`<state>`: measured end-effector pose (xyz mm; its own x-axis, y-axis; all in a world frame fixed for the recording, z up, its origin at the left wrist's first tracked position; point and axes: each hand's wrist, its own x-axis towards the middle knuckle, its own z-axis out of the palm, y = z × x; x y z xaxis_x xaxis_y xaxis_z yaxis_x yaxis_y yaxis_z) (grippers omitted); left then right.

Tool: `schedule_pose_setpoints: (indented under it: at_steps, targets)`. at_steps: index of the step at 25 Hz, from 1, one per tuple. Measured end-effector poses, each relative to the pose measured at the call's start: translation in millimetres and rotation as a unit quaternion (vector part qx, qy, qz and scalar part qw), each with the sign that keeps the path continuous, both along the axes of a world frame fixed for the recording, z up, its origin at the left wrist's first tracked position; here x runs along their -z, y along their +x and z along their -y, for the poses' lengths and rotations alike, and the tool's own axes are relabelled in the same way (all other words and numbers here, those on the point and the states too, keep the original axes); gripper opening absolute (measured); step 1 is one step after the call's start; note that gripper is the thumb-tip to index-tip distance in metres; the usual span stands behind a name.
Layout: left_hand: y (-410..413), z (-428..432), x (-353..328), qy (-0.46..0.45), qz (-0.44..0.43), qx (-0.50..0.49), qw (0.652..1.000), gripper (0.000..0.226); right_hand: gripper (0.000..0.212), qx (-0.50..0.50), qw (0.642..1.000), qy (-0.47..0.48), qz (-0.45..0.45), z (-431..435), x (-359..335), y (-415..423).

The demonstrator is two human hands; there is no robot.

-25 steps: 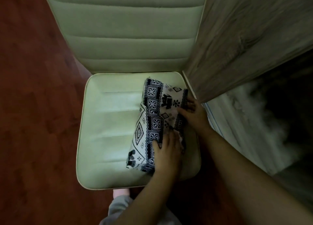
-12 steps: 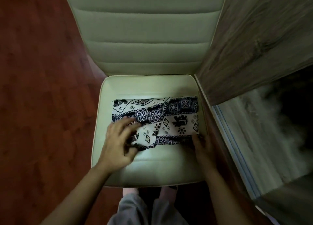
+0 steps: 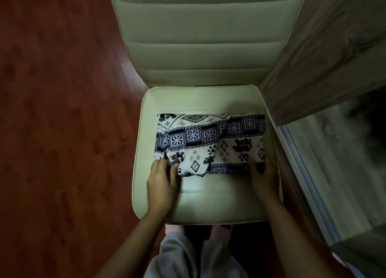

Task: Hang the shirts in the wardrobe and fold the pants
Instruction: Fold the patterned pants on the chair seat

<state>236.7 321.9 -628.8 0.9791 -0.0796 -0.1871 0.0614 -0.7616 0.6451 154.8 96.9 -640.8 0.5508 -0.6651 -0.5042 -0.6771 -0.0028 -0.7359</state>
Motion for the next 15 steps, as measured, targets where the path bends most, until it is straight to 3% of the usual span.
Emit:
schedule_pose_setpoints:
  at_steps: [3,6,9,11,13,15]
  targets:
    - [32.2,-22.4,-2.1,0.013,0.035,-0.067,0.997,0.011,0.043,0.011,1.0,0.01,-0.018,4.0,0.9,3.2]
    - [45.8,-37.2,-0.9,-0.035,-0.031,-0.045,0.998,0.009,0.039,0.009,1.0,-0.006,-0.024,2.5,-1.5,8.1]
    - [38.1,-27.0,-7.4,-0.117,-0.098,-0.072,0.986,0.01,0.045,-0.015,0.994,-0.075,-0.072,-2.5,-5.1,10.0]
    - [32.1,-15.9,-13.7,-0.123,-0.099,-0.092,0.983,0.011,0.058,-0.033,0.981,-0.143,-0.125,-3.2,-2.6,9.1]
    - [33.3,-4.4,-18.9,-0.078,-0.047,-0.121,0.988,0.026,0.059,0.008,0.981,-0.177,-0.079,-4.1,-4.8,13.6]
    - [45.5,10.9,-22.0,-0.039,0.003,-0.138,0.99,0.04,0.046,0.037,0.984,-0.176,0.006,-1.3,-8.3,26.4]
